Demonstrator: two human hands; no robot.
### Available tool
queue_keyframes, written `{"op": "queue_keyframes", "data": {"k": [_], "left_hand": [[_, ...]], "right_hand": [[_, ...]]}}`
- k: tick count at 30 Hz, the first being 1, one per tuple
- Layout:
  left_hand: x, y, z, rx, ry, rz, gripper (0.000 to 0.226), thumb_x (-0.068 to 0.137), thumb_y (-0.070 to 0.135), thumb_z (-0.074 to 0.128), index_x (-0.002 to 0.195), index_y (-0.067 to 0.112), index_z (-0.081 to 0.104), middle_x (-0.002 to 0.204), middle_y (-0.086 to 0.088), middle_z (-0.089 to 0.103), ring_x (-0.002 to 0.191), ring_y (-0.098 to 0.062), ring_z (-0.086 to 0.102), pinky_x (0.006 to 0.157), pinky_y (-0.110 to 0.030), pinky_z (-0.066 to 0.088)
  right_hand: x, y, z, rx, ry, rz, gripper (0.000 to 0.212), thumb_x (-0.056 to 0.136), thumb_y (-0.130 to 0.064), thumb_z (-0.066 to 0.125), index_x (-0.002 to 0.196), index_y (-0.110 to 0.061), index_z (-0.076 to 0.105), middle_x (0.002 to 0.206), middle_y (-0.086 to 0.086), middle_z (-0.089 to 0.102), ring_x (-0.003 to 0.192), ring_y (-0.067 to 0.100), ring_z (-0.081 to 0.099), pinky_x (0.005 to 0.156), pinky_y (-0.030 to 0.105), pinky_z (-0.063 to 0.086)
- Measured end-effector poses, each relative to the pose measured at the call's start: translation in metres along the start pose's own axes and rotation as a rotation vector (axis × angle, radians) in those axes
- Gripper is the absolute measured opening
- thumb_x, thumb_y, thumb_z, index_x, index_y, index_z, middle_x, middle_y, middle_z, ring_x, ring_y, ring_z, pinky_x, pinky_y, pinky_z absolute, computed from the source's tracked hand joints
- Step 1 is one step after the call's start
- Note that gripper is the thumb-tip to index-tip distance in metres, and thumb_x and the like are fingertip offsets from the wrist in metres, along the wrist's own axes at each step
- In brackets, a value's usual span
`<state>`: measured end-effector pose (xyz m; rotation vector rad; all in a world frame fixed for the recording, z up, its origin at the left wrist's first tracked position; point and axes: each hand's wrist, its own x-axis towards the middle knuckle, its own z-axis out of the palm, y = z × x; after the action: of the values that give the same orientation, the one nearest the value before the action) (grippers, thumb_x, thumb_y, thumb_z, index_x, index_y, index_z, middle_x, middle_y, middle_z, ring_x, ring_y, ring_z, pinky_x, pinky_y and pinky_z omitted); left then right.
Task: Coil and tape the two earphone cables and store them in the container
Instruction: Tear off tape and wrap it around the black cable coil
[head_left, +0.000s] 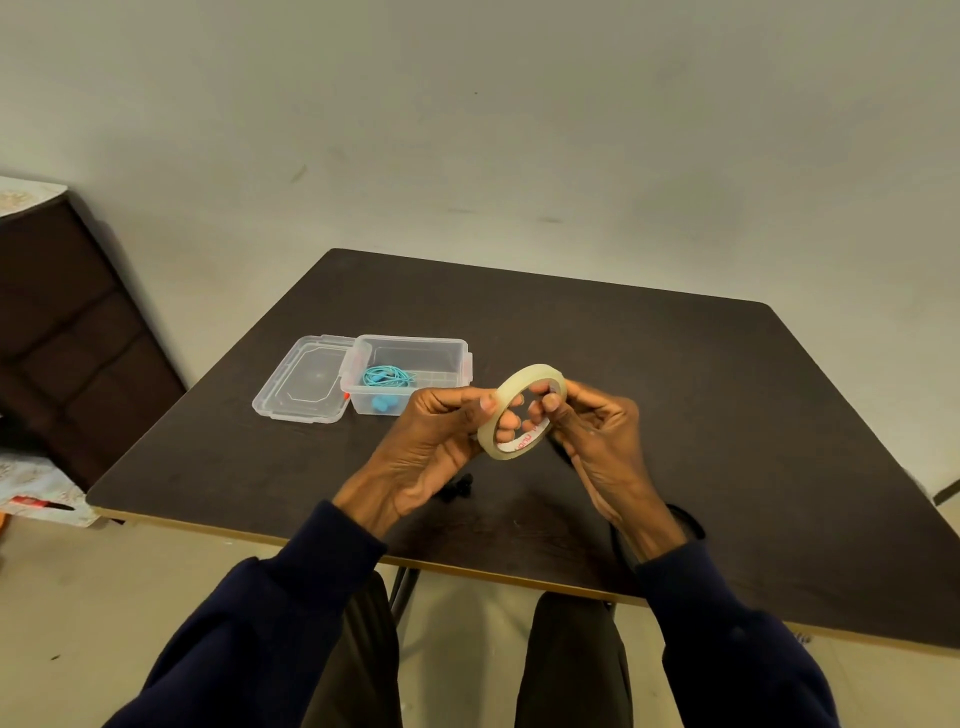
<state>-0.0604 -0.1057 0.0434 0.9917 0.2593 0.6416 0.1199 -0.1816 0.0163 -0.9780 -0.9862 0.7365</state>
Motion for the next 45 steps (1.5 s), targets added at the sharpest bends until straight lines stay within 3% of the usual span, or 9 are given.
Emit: {"op": "queue_keyframes", "data": {"k": [3, 7, 12, 16, 23, 29, 35, 41, 45], "left_hand": [[0.003, -0.001, 0.009, -0.076, 0.144, -0.005, 0.051, 0.038, 0.04, 0.1, 0.078, 0.014, 0.081, 0.074, -0.006, 0.072, 0.058, -0.01, 0.065, 0.059, -0.023, 0.057], [0.003, -0.001, 0.012, -0.101, 0.16, -0.019, 0.049, 0.04, 0.038, 0.1, 0.079, 0.014, 0.082, 0.077, -0.006, 0.072, 0.059, -0.01, 0.064, 0.06, -0.023, 0.057], [-0.002, -0.002, -0.007, -0.016, 0.05, -0.045, 0.038, 0.066, 0.031, 0.087, 0.096, 0.009, 0.079, 0.087, -0.01, 0.072, 0.076, -0.015, 0.067, 0.081, -0.03, 0.059], [-0.002, 0.004, -0.013, 0.137, 0.062, -0.034, 0.012, 0.089, 0.017, 0.07, 0.096, 0.011, 0.079, 0.097, -0.015, 0.073, 0.08, -0.019, 0.069, 0.089, -0.038, 0.058], [0.006, 0.013, 0.0, 0.484, 0.136, -0.011, 0.025, 0.07, 0.04, 0.074, 0.073, 0.016, 0.08, 0.08, -0.017, 0.07, 0.065, -0.019, 0.063, 0.07, -0.028, 0.058], [0.01, 0.007, 0.004, 0.526, 0.154, -0.081, 0.027, 0.07, 0.042, 0.072, 0.063, 0.017, 0.078, 0.064, -0.005, 0.069, 0.054, -0.009, 0.059, 0.061, -0.02, 0.054], [0.009, 0.005, 0.002, 0.294, 0.096, -0.096, 0.02, 0.081, 0.027, 0.066, 0.077, 0.012, 0.079, 0.074, -0.005, 0.071, 0.067, -0.012, 0.058, 0.068, -0.022, 0.052], [0.012, 0.007, -0.001, 0.157, 0.064, -0.104, 0.026, 0.084, 0.016, 0.057, 0.078, 0.022, 0.081, 0.082, -0.005, 0.074, 0.08, -0.017, 0.062, 0.081, -0.028, 0.055], [0.02, 0.007, -0.001, 0.194, 0.126, -0.085, 0.023, 0.084, 0.025, 0.061, 0.073, 0.022, 0.08, 0.075, -0.007, 0.07, 0.066, -0.013, 0.06, 0.078, -0.032, 0.051]], "right_hand": [[-0.002, 0.001, 0.001, -0.033, -0.006, -0.007, 0.028, 0.089, -0.011, 0.067, 0.112, 0.002, 0.071, 0.088, 0.016, 0.074, 0.081, 0.029, 0.073, 0.078, 0.034, 0.061], [-0.003, 0.002, 0.0, -0.033, 0.021, 0.008, 0.027, 0.088, -0.014, 0.068, 0.112, 0.0, 0.072, 0.089, 0.018, 0.073, 0.08, 0.031, 0.073, 0.078, 0.036, 0.061], [-0.003, -0.004, -0.002, -0.145, 0.025, -0.049, 0.028, 0.083, -0.022, 0.073, 0.108, -0.011, 0.075, 0.088, 0.014, 0.076, 0.079, 0.03, 0.073, 0.079, 0.042, 0.062], [0.002, -0.015, -0.009, -0.333, -0.066, -0.145, 0.019, 0.087, -0.009, 0.073, 0.104, -0.016, 0.076, 0.085, 0.011, 0.076, 0.079, 0.027, 0.073, 0.076, 0.044, 0.061], [0.012, -0.022, -0.009, -0.72, -0.225, -0.285, 0.027, 0.085, -0.03, 0.074, 0.111, -0.022, 0.075, 0.085, 0.0, 0.075, 0.076, 0.021, 0.065, 0.066, 0.045, 0.053], [0.018, -0.028, -0.007, -0.944, -0.364, -0.443, 0.02, 0.09, -0.016, 0.075, 0.109, -0.017, 0.078, 0.085, -0.003, 0.075, 0.071, 0.011, 0.061, 0.061, 0.029, 0.05], [0.017, -0.027, -0.011, -0.713, -0.296, -0.259, 0.028, 0.084, -0.015, 0.08, 0.111, -0.011, 0.076, 0.101, -0.001, 0.076, 0.091, 0.012, 0.071, 0.081, 0.03, 0.059], [0.016, -0.02, -0.022, -0.415, -0.187, -0.058, 0.012, 0.086, -0.005, 0.076, 0.097, -0.002, 0.074, 0.081, 0.013, 0.075, 0.075, 0.031, 0.073, 0.073, 0.035, 0.061], [0.018, -0.017, -0.019, -0.457, -0.182, -0.066, 0.016, 0.085, -0.009, 0.078, 0.1, -0.004, 0.076, 0.082, 0.008, 0.076, 0.075, 0.021, 0.074, 0.073, 0.034, 0.061]]}}
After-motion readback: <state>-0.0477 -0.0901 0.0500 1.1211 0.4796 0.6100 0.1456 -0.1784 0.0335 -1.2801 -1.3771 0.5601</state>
